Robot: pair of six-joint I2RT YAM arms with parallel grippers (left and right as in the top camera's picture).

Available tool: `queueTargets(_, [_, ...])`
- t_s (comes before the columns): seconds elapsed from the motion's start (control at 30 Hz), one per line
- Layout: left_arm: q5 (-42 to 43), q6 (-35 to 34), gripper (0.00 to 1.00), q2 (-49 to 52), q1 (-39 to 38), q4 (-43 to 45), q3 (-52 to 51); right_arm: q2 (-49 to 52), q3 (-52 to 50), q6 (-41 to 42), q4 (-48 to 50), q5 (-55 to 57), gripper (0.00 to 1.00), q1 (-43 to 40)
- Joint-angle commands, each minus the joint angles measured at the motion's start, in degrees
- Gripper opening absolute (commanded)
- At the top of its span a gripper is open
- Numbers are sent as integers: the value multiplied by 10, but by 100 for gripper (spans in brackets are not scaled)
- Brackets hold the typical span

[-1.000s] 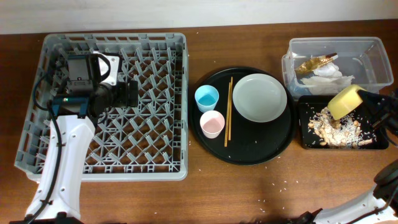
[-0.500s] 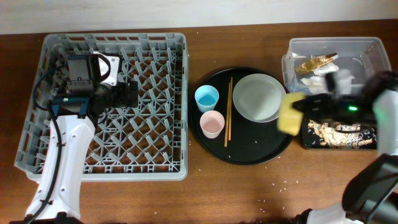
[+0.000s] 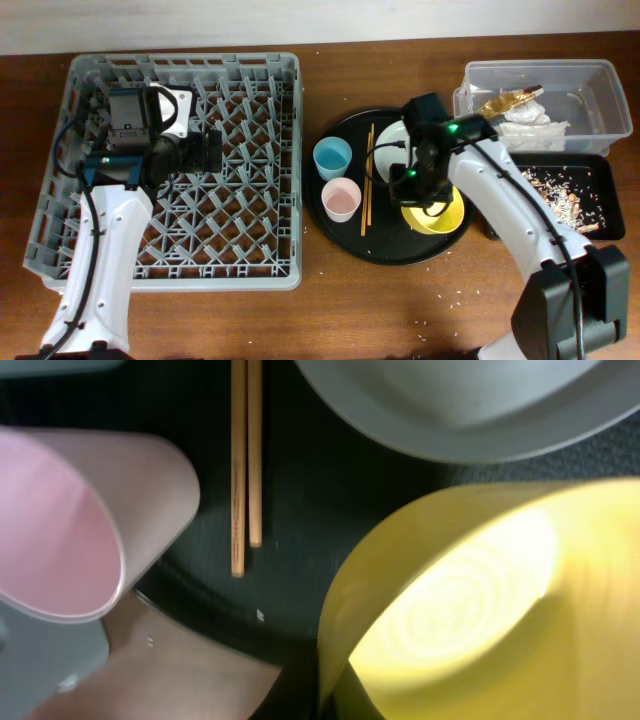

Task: Sort waste into correct bins and load items into the dishwasher rack
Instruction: 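Set yellow bowl back on round tray with right gripper, then grasp pink cup with right gripper and hand it to left gripper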

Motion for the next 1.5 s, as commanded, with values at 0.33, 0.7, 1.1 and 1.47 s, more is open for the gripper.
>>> queueTargets(0.33, [6,-5,100,3,5,0,9,7,-103,54,113,19,53,10])
queueTargets(0.7, [130,-6,100,3,4,-25,9,23,34,22,141,-110,67,12])
queueTargets(1.1, [174,-8,93,3,4,-19,9,118,32,37,123,-88,17,48])
queueTargets(1.47, [351,-62,99,9,3,-17,9,16,34,-45,65,-231,4,-41])
